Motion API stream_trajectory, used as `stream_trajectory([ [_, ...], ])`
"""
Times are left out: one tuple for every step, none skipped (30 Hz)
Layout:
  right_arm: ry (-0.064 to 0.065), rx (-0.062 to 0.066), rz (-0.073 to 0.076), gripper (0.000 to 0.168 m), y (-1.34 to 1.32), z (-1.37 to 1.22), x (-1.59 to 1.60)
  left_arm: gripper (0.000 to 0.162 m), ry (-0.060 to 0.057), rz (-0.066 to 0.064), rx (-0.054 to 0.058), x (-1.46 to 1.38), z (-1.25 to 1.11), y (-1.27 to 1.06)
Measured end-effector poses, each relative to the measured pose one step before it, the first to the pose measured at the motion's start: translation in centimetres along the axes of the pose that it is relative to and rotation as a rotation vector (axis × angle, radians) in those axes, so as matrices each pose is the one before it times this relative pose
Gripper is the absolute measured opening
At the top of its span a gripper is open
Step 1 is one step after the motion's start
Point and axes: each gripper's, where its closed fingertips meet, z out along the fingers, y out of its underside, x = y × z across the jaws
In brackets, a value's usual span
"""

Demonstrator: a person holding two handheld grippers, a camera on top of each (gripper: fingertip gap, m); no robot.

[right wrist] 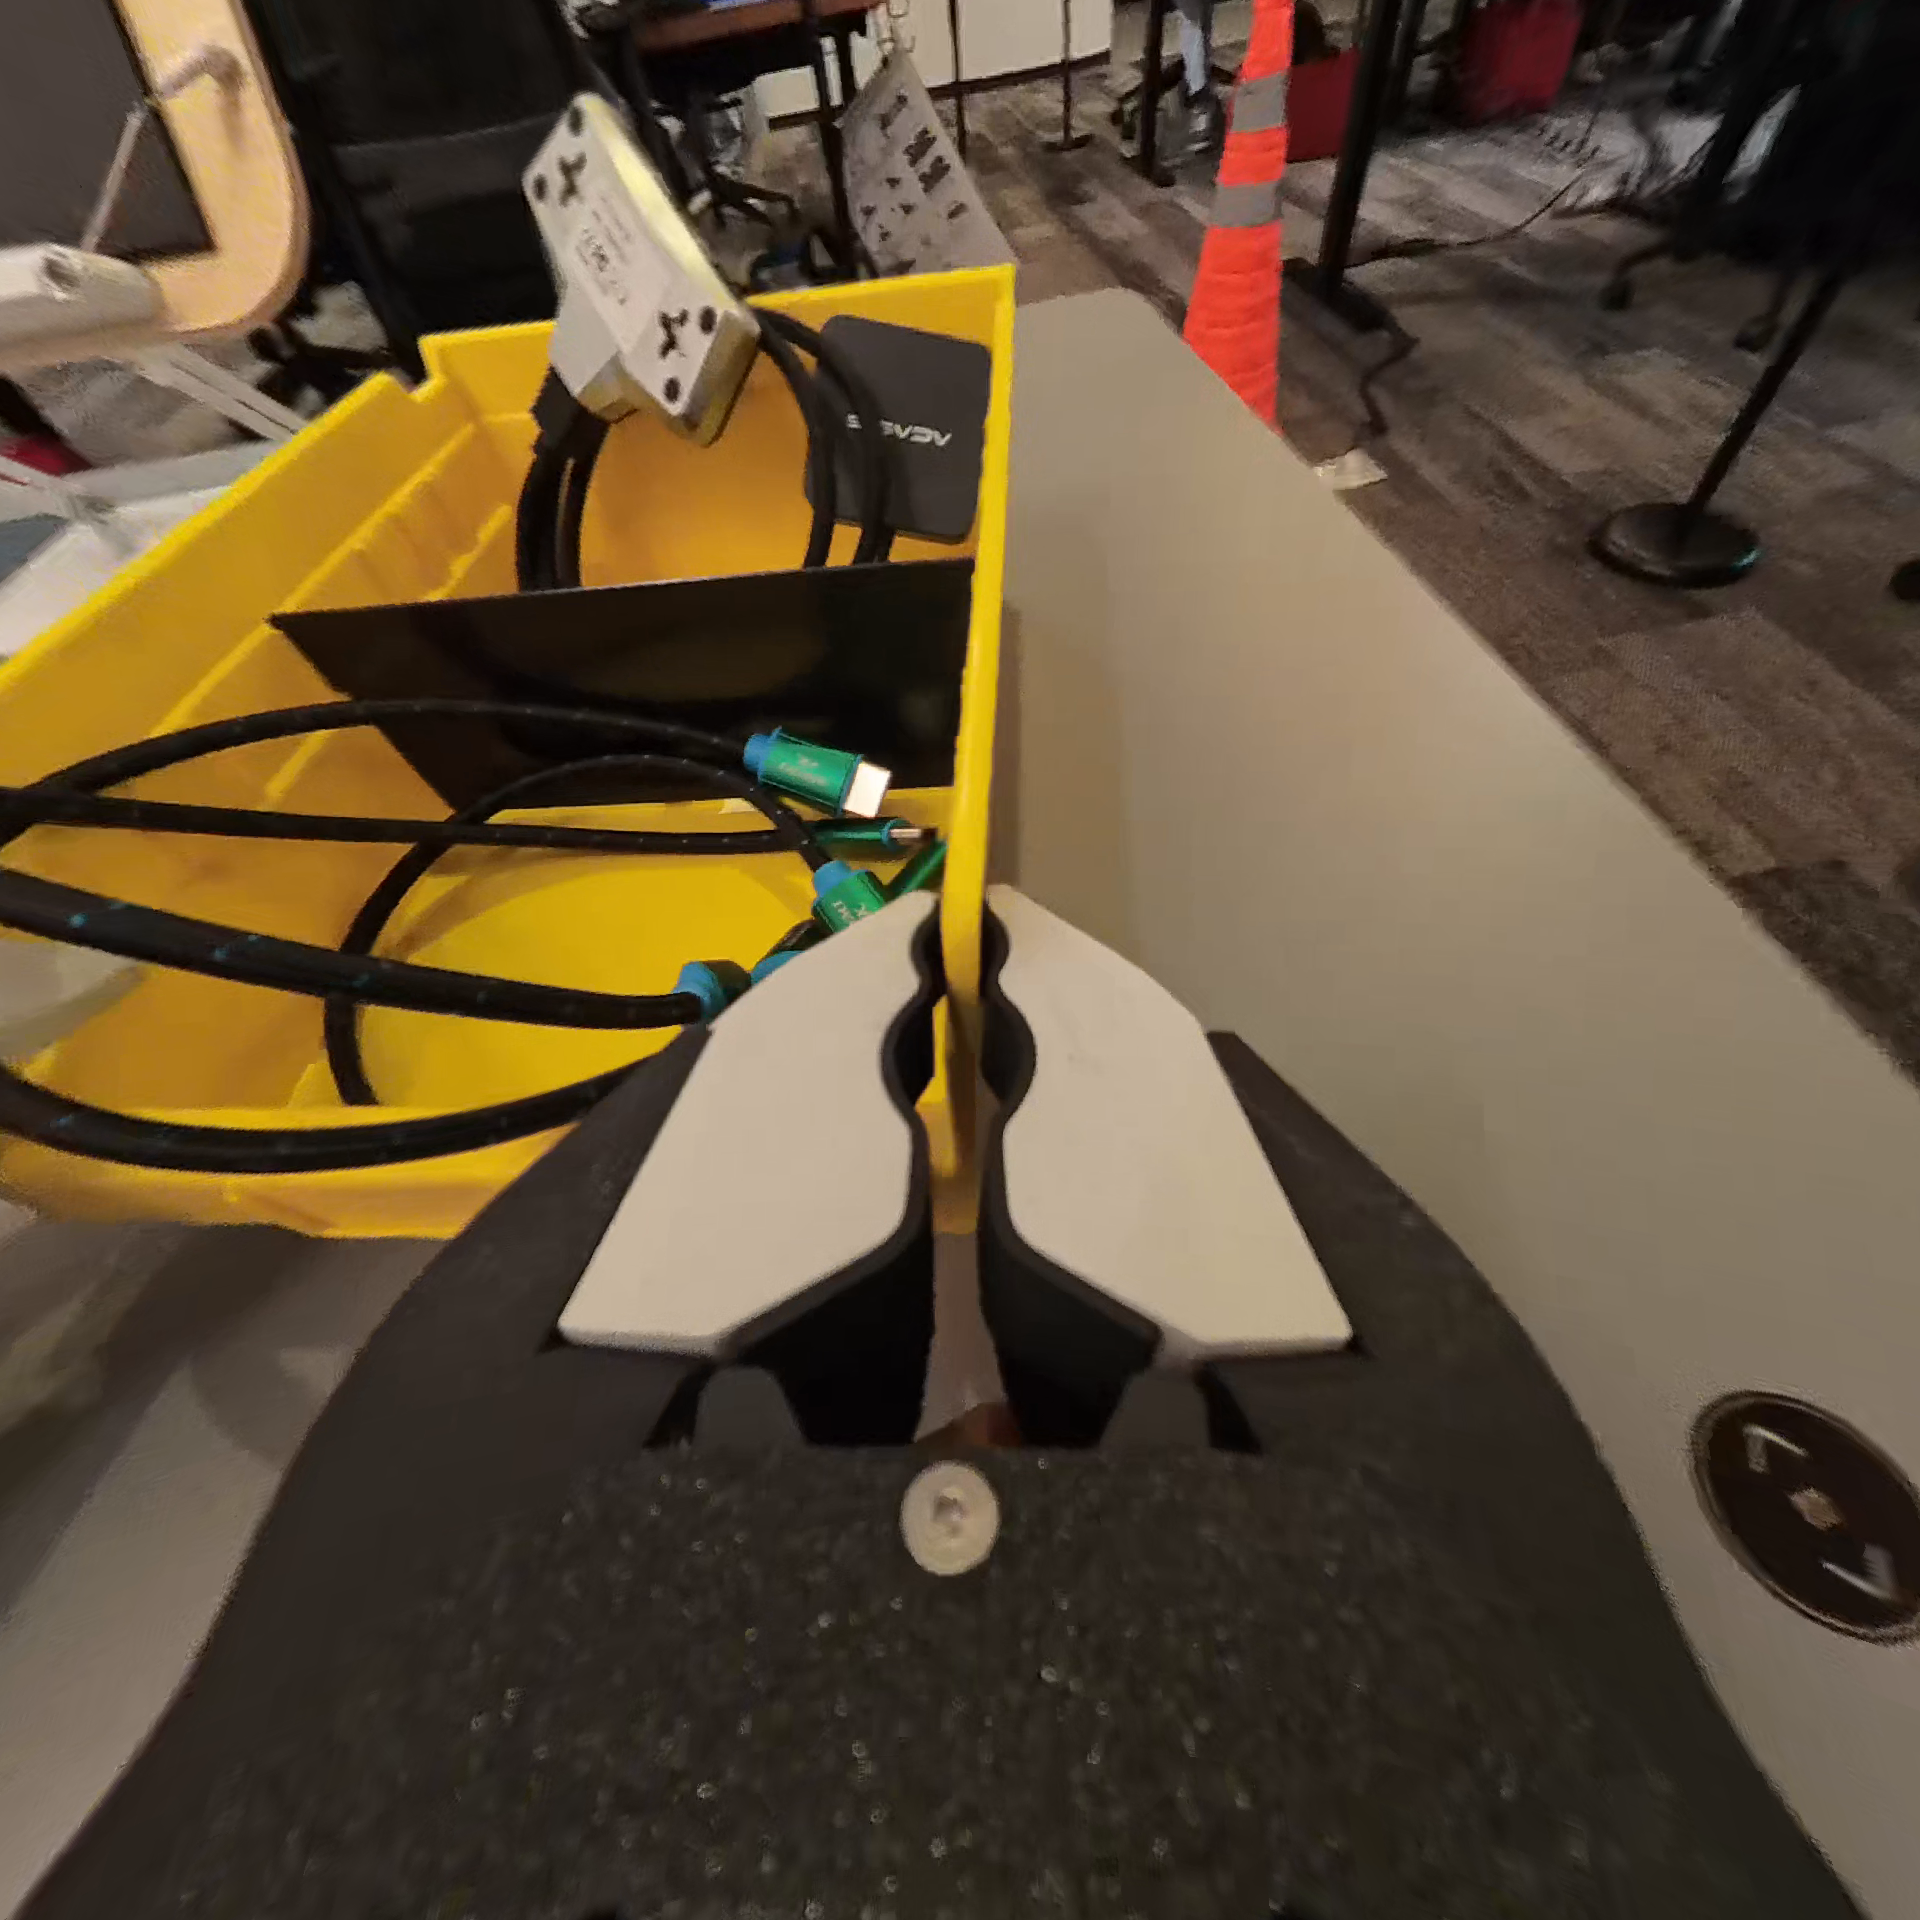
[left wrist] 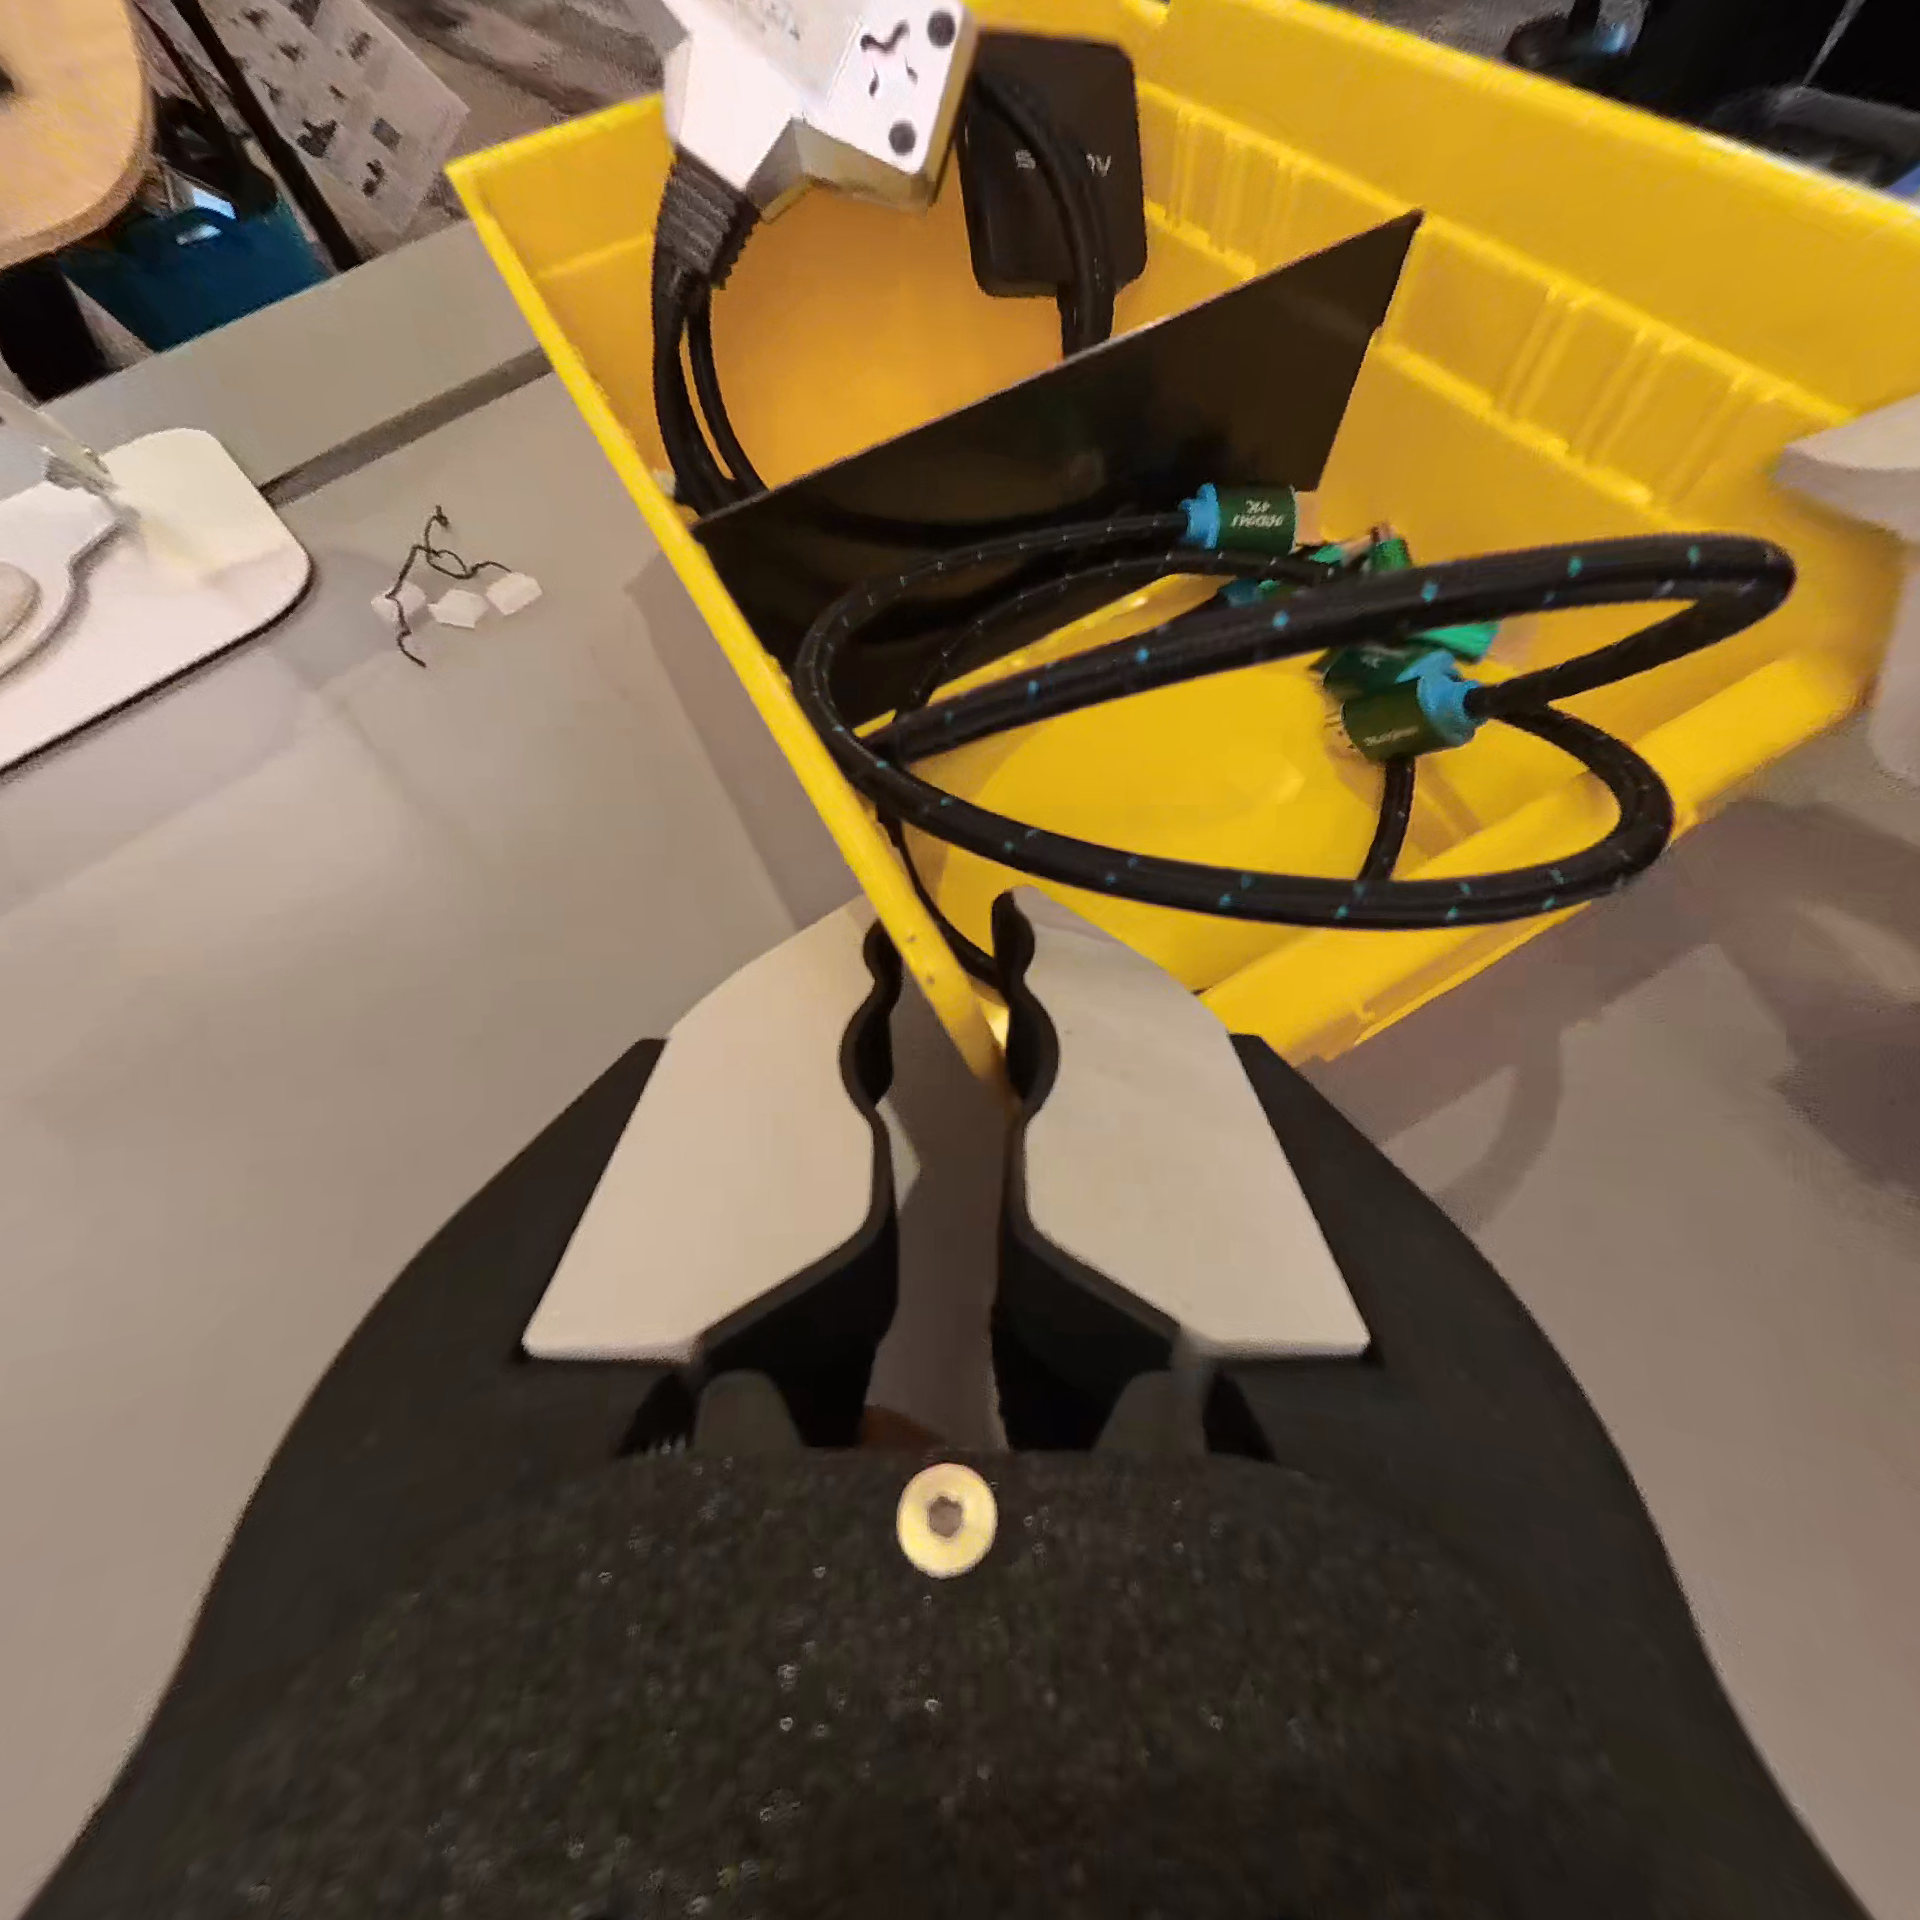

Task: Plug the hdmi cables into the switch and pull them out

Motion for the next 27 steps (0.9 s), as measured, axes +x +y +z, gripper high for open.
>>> stream_trajectory([
  [0.0401, 0.0255, -0.0458, 0.002, -0.418, -0.462, -0.003, 0.015, 0.0020, -0.0179, 0.0287, 0.172, -0.774, -0.230],
  [0.0137, 0.0082, -0.0258, 0.002, -0.369, -0.738, -0.335, 0.014, -0.0193, 0.0118, 0.0133, -0.249, -0.927, -0.119],
  [-0.0148, 0.0079, 0.0096, 0.002, -0.300, -0.800, -0.700, 0.013, -0.0099, -0.0021, 0.0251, -0.494, -1.196, -0.342],
  [-0.0187, 0.0158, 0.0137, 0.002, -0.268, -0.861, -0.946, 0.012, -0.0151, 0.0014, 0.0196, -0.773, -1.299, -0.277],
  [-0.0137, 0.0189, -0.0076, 0.003, -0.189, -0.831, -1.264, 0.011, -0.0223, 0.0113, 0.0139, -0.998, -1.307, -0.105],
  [-0.0040, 0.0227, -0.0184, 0.003, -0.254, -0.730, -1.476, 0.010, -0.0274, 0.0100, 0.0073, -1.264, -1.270, 0.137],
  [-0.0188, 0.0237, -0.0194, 0.003, -0.384, -0.507, -1.809, 0.009, -0.0291, -0.0033, 0.0083, -1.599, -1.227, 0.332],
  [-0.0341, 0.0194, -0.0228, 0.003, -0.454, -0.198, -2.041, 0.009, -0.0220, -0.0156, 0.0038, -1.772, -1.115, 0.515],
  [-0.0407, 0.0132, -0.0134, 0.004, -0.452, 0.172, -2.171, 0.009, -0.0299, -0.0161, -0.0043, -1.954, -1.011, 0.644],
  [-0.0438, 0.0025, -0.0031, 0.004, -0.293, 0.523, -2.285, 0.008, -0.0377, -0.0171, -0.0043, -2.072, -0.917, 0.658],
  [-0.0343, -0.0070, -0.0030, 0.004, -0.031, 0.849, -2.172, 0.008, -0.0374, -0.0119, -0.0042, -2.017, -0.747, 0.646],
  [-0.0291, -0.0078, -0.0045, 0.004, 0.116, 1.034, -2.025, 0.008, -0.0359, -0.0072, -0.0080, -1.964, -0.525, 0.697],
  [-0.0261, -0.0102, -0.0085, 0.004, 0.186, 1.047, -1.926, 0.007, -0.0331, -0.0145, -0.0031, -1.877, -0.416, 0.630],
  [-0.0236, -0.0117, -0.0100, 0.004, 0.178, 0.992, -1.802, 0.007, -0.0290, -0.0151, -0.0071, -1.771, -0.258, 0.630],
  [-0.0205, -0.0057, -0.0067, 0.004, 0.075, 0.880, -1.624, 0.007, -0.0241, -0.0117, -0.0133, -1.585, -0.072, 0.677],
  [-0.0176, -0.0023, -0.0060, 0.004, 0.041, 0.792, -1.432, 0.006, -0.0184, -0.0169, -0.0077, -1.373, 0.036, 0.615],
  [-0.0113, -0.0062, -0.0077, 0.004, 0.071, 0.745, -1.157, 0.006, -0.0119, -0.0126, -0.0079, -1.093, 0.152, 0.601],
  [-0.0087, -0.0076, -0.0054, 0.005, 0.138, 0.716, -0.886, 0.006, -0.0060, -0.0112, -0.0098, -0.816, 0.235, 0.612],
  [-0.0096, -0.0086, 0.0033, 0.004, 0.249, 0.631, -0.659, 0.006, -0.0010, -0.0150, -0.0120, -0.559, 0.284, 0.638],
  [-0.0067, -0.0133, 0.0062, 0.004, 0.436, 0.540, -0.422, 0.007, -0.0036, -0.0078, -0.0074, -0.402, 0.319, 0.560],
  [0.0006, -0.0160, 0.0003, 0.005, 0.636, 0.434, -0.174, 0.007, -0.0021, 0.0103, 0.0081, -0.136, 0.259, 0.237],
  [-0.0020, -0.0034, -0.0035, 0.005, 0.506, 0.247, -0.086, 0.008, -0.0059, 0.0093, -0.0052, -0.104, 0.202, 0.242],
  [-0.0108, -0.0160, 0.0056, 0.005, 0.328, 0.070, -0.038, 0.009, 0.0121, -0.0069, -0.0013, 0.046, 0.079, 0.130],
  [-0.0198, 0.0006, 0.0118, 0.005, -0.014, -0.025, 0.001, 0.011, 0.0435, -0.0267, 0.0002, 0.296, -0.127, 0.027],
  [-0.0279, -0.0028, 0.0120, 0.006, 0.041, -0.053, 0.018, 0.020, 0.0734, -0.0425, -0.0104, 0.553, -0.434, 0.015],
  [-0.0459, -0.0102, 0.0039, 0.007, 0.097, -0.177, -0.178, 0.027, 0.0624, -0.0619, 0.0026, 0.371, -0.868, -0.284],
  [-0.0495, -0.0226, 0.0053, 0.008, 0.101, -0.464, -0.245, 0.034, 0.0508, -0.0623, 0.0275, 0.222, -1.293, -0.628],
])
